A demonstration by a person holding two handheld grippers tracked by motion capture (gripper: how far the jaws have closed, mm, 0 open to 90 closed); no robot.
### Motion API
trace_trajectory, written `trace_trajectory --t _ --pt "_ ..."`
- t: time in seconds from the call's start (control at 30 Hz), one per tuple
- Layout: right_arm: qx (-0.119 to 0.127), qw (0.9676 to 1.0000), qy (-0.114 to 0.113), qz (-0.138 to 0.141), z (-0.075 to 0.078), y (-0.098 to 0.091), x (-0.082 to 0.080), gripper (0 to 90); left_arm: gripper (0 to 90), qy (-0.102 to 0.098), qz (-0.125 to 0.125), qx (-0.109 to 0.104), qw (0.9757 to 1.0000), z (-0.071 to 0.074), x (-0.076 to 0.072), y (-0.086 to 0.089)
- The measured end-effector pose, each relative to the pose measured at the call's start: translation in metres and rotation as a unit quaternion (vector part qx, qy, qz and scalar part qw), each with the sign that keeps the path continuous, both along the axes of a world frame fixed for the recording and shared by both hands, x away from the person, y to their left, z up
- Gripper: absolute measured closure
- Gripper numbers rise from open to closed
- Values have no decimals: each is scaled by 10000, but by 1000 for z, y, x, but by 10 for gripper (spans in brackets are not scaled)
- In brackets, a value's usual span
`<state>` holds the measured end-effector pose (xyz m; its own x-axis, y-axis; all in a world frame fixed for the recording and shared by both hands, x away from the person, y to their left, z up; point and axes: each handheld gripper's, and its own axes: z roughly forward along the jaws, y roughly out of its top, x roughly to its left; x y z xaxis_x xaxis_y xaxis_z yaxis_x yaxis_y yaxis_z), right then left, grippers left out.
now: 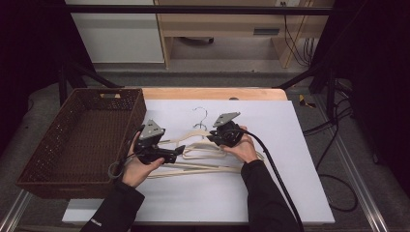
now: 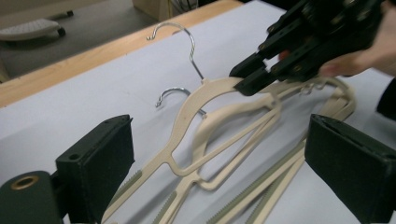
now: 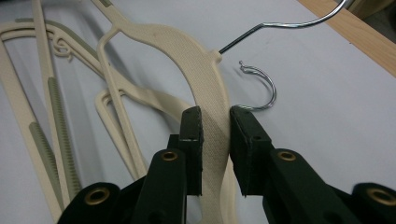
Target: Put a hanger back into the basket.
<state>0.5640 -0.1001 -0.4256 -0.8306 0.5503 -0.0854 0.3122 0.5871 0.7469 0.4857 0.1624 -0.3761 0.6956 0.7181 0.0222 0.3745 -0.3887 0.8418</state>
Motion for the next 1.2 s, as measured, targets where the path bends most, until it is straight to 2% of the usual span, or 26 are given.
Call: trace_trajectory --t 0.13,0.17,0.27,0.33,0.47,0.63,0.73,0.77,0.83,0.9,0.93,1.0,1.03,1.07,1.1,1.13,1.2 --pt "-36 9999 -118 102 1 2 -3 756 124 20 33 280 9996 -10 13 -6" --pt "-47 9999 -77 136 2 2 -4 756 138 34 51 333 9994 -12 16 -7" --pt "-60 9997 -159 185 2 4 -6 756 173 145 106 433 9989 -19 27 -8" --pt "-38 9998 -137 149 2 5 -8 756 189 240 75 490 9985 -24 31 -10" --pt "-54 9996 -193 214 3 7 -10 756 231 273 -65 715 9970 -33 39 -19" --pt "-46 9995 -179 260 3 8 -12 757 314 435 -80 1066 9933 -46 58 -29" --pt "-54 9991 -197 362 4 8 -12 757 429 515 -190 1226 9909 -53 63 -34" --pt "-26 9994 -154 304 4 9 -13 757 502 545 -213 1192 9911 -55 64 -34" --pt "-44 9992 -159 354 4 9 -14 757 590 555 -322 1194 9908 -55 64 -34" --pt "-55 9992 -173 351 4 10 -15 757 681 477 -396 1208 9907 -54 60 -37" --pt "-47 9991 -185 370 5 9 -15 756 704 417 -395 1303 9898 -52 58 -38" --pt "-21 9992 -159 372 5 8 -16 755 714 314 -433 1397 9887 -52 54 -40" --pt "-14 9993 -140 356 6 8 -17 753 720 327 -491 1454 9876 -51 53 -39" --pt "-31 9992 -158 380 6 8 -18 751 724 232 -524 1573 9859 -50 49 -40" --pt "-31 9992 -158 380 6 8 -18 751 729 232 -524 1573 9859 -50 49 -40" --pt "-34 9993 -160 325 8 9 -21 696 729 235 -556 1592 9854 -49 47 -40" --pt "-39 9994 -146 314 10 10 -25 652 733 128 -582 1649 9845 -46 41 -41"
